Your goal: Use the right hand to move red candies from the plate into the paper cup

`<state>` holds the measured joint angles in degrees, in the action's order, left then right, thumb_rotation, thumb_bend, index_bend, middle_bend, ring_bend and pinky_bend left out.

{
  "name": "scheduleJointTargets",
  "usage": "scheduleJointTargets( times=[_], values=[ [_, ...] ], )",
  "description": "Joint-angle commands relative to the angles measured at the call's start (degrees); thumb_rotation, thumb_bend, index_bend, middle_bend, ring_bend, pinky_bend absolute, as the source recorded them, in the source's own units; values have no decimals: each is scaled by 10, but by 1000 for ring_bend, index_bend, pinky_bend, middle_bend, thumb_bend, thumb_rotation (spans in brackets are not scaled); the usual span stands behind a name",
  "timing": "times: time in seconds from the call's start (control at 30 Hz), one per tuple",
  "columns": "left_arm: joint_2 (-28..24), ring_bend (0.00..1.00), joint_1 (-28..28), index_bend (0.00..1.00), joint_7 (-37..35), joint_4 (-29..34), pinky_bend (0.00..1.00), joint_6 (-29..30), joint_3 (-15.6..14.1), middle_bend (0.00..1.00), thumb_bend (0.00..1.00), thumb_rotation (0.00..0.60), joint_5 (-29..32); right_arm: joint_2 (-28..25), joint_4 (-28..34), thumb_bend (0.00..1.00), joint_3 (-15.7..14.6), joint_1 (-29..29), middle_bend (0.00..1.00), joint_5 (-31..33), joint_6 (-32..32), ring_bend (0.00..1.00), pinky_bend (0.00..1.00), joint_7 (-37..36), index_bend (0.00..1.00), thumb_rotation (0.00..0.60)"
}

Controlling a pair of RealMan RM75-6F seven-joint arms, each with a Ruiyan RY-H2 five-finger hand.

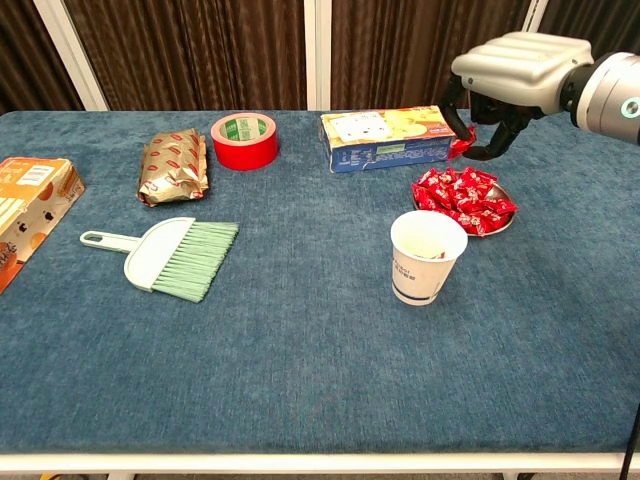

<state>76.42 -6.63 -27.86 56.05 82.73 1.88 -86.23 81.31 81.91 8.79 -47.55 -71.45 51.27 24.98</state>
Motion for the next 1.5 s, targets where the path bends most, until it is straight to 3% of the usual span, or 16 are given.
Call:
scheduleJointTargets(
  times=[0.03,0.23,0.5,0.57,0.73,1.07,1.2,1.33,1.5],
  values=[
    [-2,54,2,144,6,7,191,3,-1,137,91,552,0,-34,82,240,-17,17,1000,-38,34,1000,912,19,632,600],
    [-6,54,6,144,15,20,192,9,-1,137,92,550,0,-39,135,240,-49,32,1000,-69,44,1000,913,36,633,600],
    [-10,54,10,144,16,27,191,14,0,136,92,553,2,-27,138,240,-59,37,1000,-67,35,1000,913,49,633,600],
    [-11,54,11,144,14,26,191,14,0,136,92,551,2,-25,135,233,-60,35,1000,-67,30,1000,913,45,633,600],
    [-9,54,12,144,11,21,191,12,0,137,92,548,4,-20,125,104,-58,32,1000,-67,19,1000,913,32,587,600],
    [-9,54,10,144,5,16,191,8,1,136,92,551,4,-36,118,82,-29,36,1000,-64,49,1000,913,20,545,600],
    [-6,55,7,144,2,13,192,7,1,136,92,550,1,-37,78,90,-13,30,1000,5,16,1000,913,23,545,600],
    [-4,54,7,144,-2,8,191,8,1,137,91,550,0,-9,-2,102,-9,8,1000,79,-46,1000,913,31,545,600],
    [-6,54,7,144,-5,6,191,9,3,136,92,551,2,35,-96,132,-5,-20,1000,108,-90,1000,913,31,539,600]
  ],
)
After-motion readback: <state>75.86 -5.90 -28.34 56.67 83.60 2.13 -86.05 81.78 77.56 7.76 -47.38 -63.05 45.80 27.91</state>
